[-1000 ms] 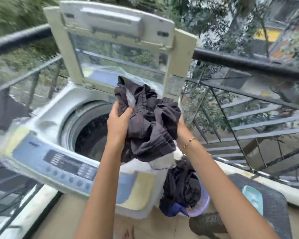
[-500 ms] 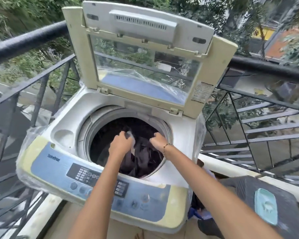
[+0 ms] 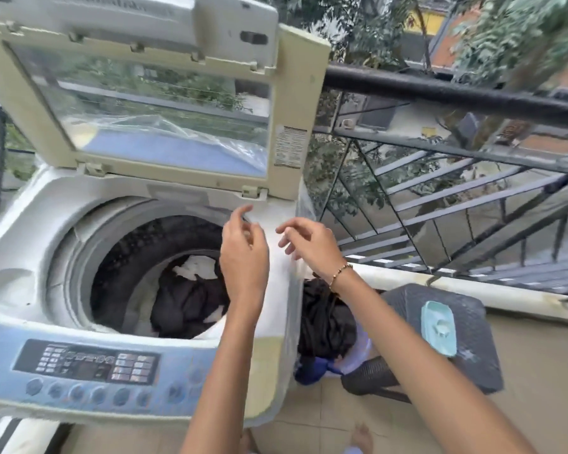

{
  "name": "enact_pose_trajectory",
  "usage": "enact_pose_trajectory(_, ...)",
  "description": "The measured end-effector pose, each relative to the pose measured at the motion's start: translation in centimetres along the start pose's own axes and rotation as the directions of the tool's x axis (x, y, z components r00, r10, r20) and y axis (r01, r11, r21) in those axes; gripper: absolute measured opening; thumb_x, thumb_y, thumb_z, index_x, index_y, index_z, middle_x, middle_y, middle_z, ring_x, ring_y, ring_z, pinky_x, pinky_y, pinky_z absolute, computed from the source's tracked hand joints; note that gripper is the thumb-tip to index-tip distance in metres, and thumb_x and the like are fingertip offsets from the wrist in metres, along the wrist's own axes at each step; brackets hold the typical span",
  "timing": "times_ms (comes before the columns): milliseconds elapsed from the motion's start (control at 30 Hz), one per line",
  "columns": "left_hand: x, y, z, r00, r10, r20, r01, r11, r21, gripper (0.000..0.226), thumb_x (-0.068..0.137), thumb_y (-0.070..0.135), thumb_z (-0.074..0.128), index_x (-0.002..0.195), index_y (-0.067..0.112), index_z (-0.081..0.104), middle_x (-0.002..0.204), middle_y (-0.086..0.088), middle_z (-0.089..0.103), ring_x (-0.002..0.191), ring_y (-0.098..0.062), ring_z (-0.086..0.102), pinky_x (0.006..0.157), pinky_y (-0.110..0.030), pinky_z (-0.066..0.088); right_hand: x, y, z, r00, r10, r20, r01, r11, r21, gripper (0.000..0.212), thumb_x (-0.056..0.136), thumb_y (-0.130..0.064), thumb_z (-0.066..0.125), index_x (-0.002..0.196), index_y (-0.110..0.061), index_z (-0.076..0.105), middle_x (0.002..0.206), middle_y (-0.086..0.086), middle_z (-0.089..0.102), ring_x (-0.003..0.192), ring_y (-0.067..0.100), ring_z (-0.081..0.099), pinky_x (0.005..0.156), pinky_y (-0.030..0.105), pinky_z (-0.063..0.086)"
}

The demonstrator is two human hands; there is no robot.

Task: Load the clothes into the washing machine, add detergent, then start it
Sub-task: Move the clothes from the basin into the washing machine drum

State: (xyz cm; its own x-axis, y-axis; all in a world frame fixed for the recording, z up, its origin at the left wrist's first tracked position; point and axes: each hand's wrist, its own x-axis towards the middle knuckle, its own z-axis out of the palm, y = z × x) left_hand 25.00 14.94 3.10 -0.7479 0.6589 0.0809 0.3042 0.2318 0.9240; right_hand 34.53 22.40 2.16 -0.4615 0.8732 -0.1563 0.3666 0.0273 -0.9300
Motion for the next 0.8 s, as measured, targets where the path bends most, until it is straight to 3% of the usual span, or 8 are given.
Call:
enact_pose_trajectory(100, -2.5, 1.3, 4.5, 1.0, 0.014, 0.023, -0.013, 0.998, -0.061, 0.027, 0.094, 0.018, 0.045, 0.116, 0.027, 0.058, 0.102, 0.0, 0.062, 0.08, -0.013, 0.055, 0.072, -0.026, 0.04, -0.3, 3.3, -4.4, 0.997, 0.069, -0.047, -0.067, 0.997, 0.027, 0.022, 0.094, -0.01, 0.045, 0.084, -0.018, 0.063, 0.067, 0.001, 0.063, 0.056, 0.012, 0.054, 0.051, 0.018, 0.043)
enact_pose_trajectory(267, -7.8, 0.0, 13.7, 0.985, 0.043, 0.17, -0.037, 0.999, -0.037, 0.023, 0.096, 0.02, 0.045, 0.114, 0.029, 0.057, 0.103, 0.008, 0.063, 0.087, -0.006, 0.059, 0.072, -0.021, 0.045, -0.5, 12.0, -10.5, 0.973, 0.219, -0.066, -0.218, 0.976, 0.026, 0.021, 0.093, -0.014, 0.048, 0.084, -0.013, 0.066, 0.064, -0.002, 0.063, 0.051, 0.008, 0.054, 0.049, 0.015, 0.045)
enact_pose_trajectory(333, -9.7, -2.4, 17.3, 0.968, -0.018, 0.251, 0.009, 0.999, 0.038, 0.024, 0.095, 0.021, 0.044, 0.114, 0.031, 0.055, 0.097, 0.012, 0.061, 0.081, -0.001, 0.057, 0.066, -0.017, 0.04, -0.5, 16.2, -12.1, 0.954, 0.29, -0.079, -0.289, 0.957, 0.021, 0.02, 0.094, -0.014, 0.048, 0.086, -0.012, 0.066, 0.064, -0.001, 0.063, 0.052, 0.01, 0.055, 0.053, 0.018, 0.047)
enact_pose_trajectory(400, -11.6, -6.1, 21.2, 0.937, -0.116, 0.33, 0.072, 0.987, 0.144, 0.026, 0.094, 0.021, 0.045, 0.118, 0.028, 0.053, 0.1, 0.006, 0.06, 0.084, -0.01, 0.057, 0.069, -0.025, 0.041, -0.3, 21.3, -13.5, 0.928, 0.364, -0.076, -0.363, 0.932, 0.026, 0.02, 0.095, -0.015, 0.048, 0.091, -0.009, 0.066, 0.063, -0.001, 0.063, 0.052, 0.011, 0.055, 0.055, 0.02, 0.047)
enact_pose_trajectory(567, -15.0, -18.5, 28.4, 0.821, -0.393, 0.414, 0.209, 0.882, 0.423, 0.036, 0.094, 0.016, 0.046, 0.129, 0.016, 0.048, 0.111, -0.006, 0.055, 0.09, -0.023, 0.059, 0.075, -0.032, 0.044, 1.0, 35.7, -13.5, 0.843, 0.531, -0.087, -0.527, 0.847, 0.066, 0.023, 0.096, -0.012, 0.043, 0.083, -0.008, 0.062, 0.061, 0.0, 0.058, 0.051, 0.01, 0.051, 0.044, 0.012, 0.043)
enact_pose_trajectory(700, -16.0, -27.1, 32.0, 0.741, -0.498, 0.451, 0.19, 0.799, 0.57, 0.037, 0.094, 0.014, 0.046, 0.131, 0.011, 0.048, 0.118, -0.015, 0.054, 0.101, -0.033, 0.058, 0.086, -0.039, 0.047, 0.9, 46.4, -10.4, 0.771, 0.63, -0.093, -0.634, 0.773, -0.021, 0.02, 0.093, -0.014, 0.047, 0.083, -0.011, 0.064, 0.078, 0.011, 0.066, 0.072, 0.024, 0.056, 0.071, 0.034, 0.046)
enact_pose_trajectory(800, -16.0, -31.3, 34.0, 0.732, -0.449, 0.511, 0.06, 0.791, 0.609, 0.035, 0.095, 0.013, 0.044, 0.129, 0.008, 0.047, 0.123, -0.017, 0.05, 0.106, -0.036, 0.054, 0.087, -0.042, 0.044, 0.8, 51.9, -8.5, 0.746, 0.655, -0.122, -0.666, 0.728, -0.164, 0.02, 0.09, -0.017, 0.053, 0.104, -0.009, 0.065, 0.11, 0.013, 0.067, 0.103, 0.027, 0.06, 0.089, 0.031, 0.044)
